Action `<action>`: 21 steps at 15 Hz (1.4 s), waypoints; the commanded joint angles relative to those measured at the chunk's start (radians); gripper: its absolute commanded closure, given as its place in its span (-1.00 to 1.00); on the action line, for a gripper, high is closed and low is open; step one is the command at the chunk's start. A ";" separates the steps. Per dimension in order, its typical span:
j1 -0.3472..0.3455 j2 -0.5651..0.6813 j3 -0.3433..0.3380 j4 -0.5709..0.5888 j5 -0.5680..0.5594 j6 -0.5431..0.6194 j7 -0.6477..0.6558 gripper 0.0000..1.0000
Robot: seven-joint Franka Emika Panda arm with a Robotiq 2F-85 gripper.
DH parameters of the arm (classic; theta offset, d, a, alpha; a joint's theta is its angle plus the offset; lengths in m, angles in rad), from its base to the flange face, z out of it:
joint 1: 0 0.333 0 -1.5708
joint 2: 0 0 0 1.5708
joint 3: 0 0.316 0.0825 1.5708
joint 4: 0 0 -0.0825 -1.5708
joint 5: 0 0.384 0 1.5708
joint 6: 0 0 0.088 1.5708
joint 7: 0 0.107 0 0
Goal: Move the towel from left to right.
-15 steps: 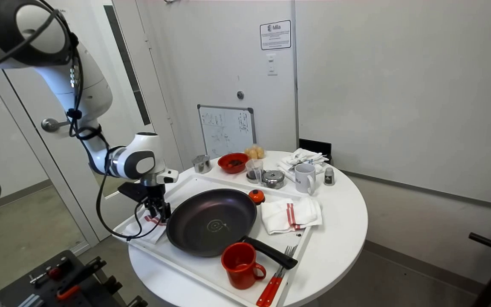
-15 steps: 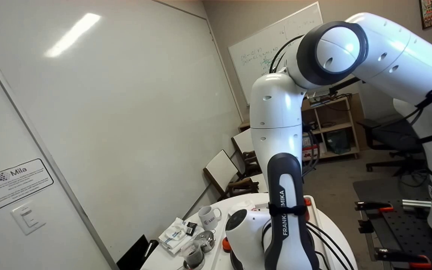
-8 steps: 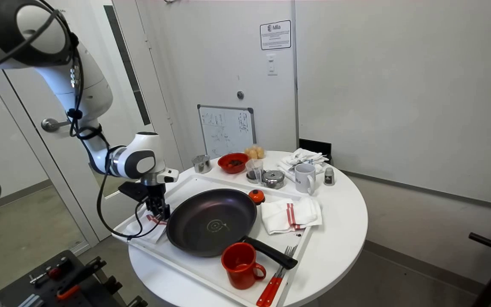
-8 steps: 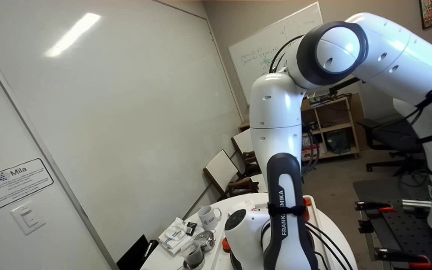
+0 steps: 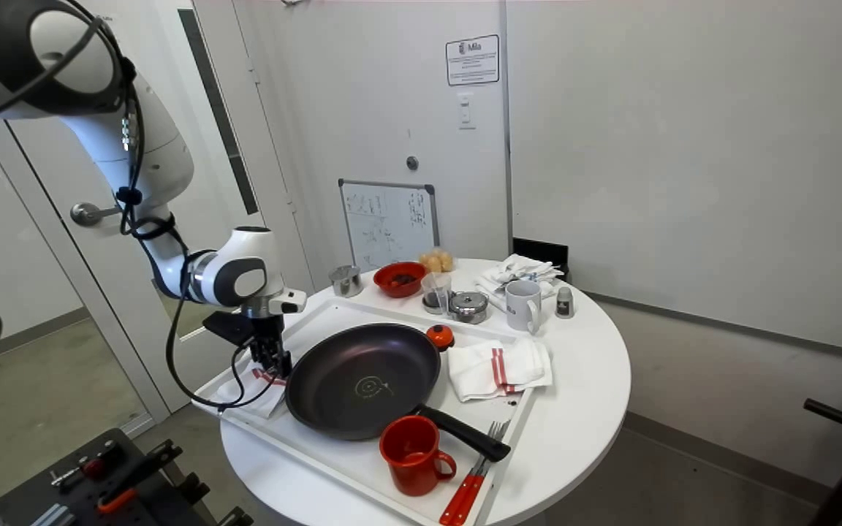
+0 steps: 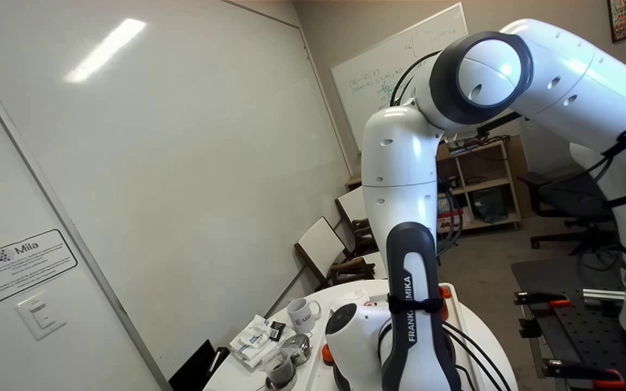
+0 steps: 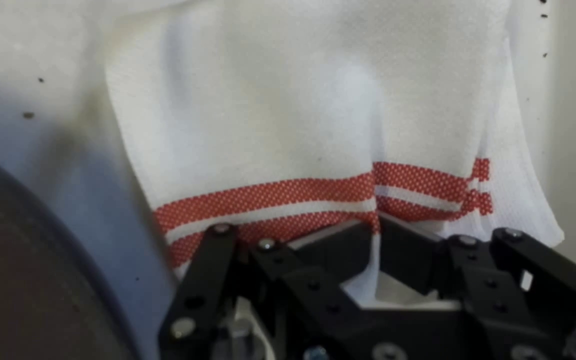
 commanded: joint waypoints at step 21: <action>0.050 -0.017 -0.032 -0.024 -0.005 -0.120 0.079 -1.00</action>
